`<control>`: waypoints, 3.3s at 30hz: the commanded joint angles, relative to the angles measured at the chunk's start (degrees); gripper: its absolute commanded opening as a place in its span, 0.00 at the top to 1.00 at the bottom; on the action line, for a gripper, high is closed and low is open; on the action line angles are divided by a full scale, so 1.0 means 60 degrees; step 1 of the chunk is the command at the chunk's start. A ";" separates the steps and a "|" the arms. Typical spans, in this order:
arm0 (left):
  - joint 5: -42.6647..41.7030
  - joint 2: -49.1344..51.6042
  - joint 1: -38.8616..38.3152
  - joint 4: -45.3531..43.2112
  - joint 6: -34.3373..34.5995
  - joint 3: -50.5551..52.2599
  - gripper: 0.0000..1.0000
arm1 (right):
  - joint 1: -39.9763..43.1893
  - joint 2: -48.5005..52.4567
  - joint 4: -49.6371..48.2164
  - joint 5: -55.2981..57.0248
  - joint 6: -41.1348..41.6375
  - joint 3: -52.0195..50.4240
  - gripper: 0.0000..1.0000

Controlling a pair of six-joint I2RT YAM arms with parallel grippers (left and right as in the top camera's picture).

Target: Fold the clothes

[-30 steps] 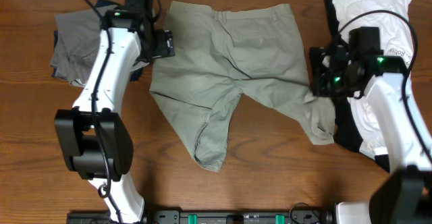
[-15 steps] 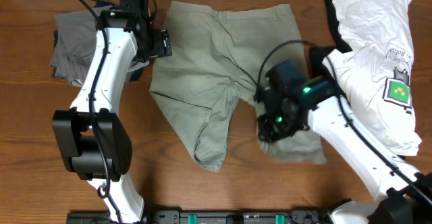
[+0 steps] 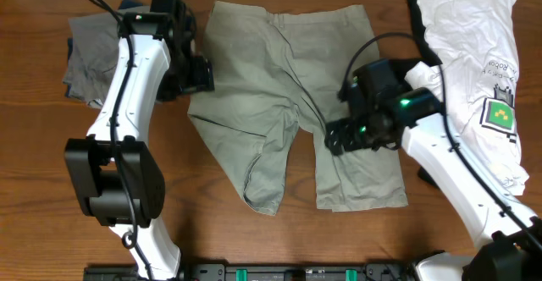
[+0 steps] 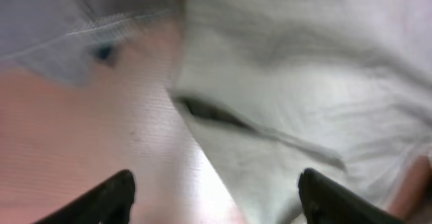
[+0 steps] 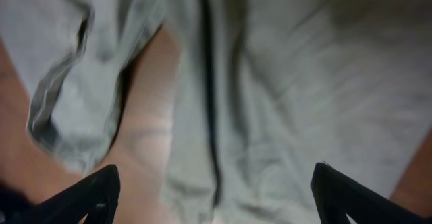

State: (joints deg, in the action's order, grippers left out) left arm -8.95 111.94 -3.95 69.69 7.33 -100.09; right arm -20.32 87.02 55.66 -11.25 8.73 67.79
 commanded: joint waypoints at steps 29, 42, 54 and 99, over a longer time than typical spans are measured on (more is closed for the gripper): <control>-0.0073 0.0015 -0.3107 -0.3377 -0.3129 0.3738 0.04 | 0.1483 -0.0124 -0.1027 0.0299 -0.0397 0.0211 0.06; -0.0073 0.0812 -0.3107 -0.3191 -0.3439 0.3738 0.22 | 0.1483 -0.0124 -0.1151 0.0302 -0.0401 0.0211 0.06; -0.0073 0.0812 -0.3107 -0.2838 -0.3432 0.3738 0.69 | 0.1483 -0.0124 -0.1257 0.0306 -0.0401 0.0211 0.07; 0.0248 0.0903 -0.3796 -0.3162 0.2994 0.3158 0.54 | 0.1483 -0.0124 -0.1417 0.0295 -0.0397 0.0211 0.06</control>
State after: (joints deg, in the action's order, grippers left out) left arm -8.56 116.18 -26.11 50.54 26.87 -80.20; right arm -11.73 87.02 47.22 -9.56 6.98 67.88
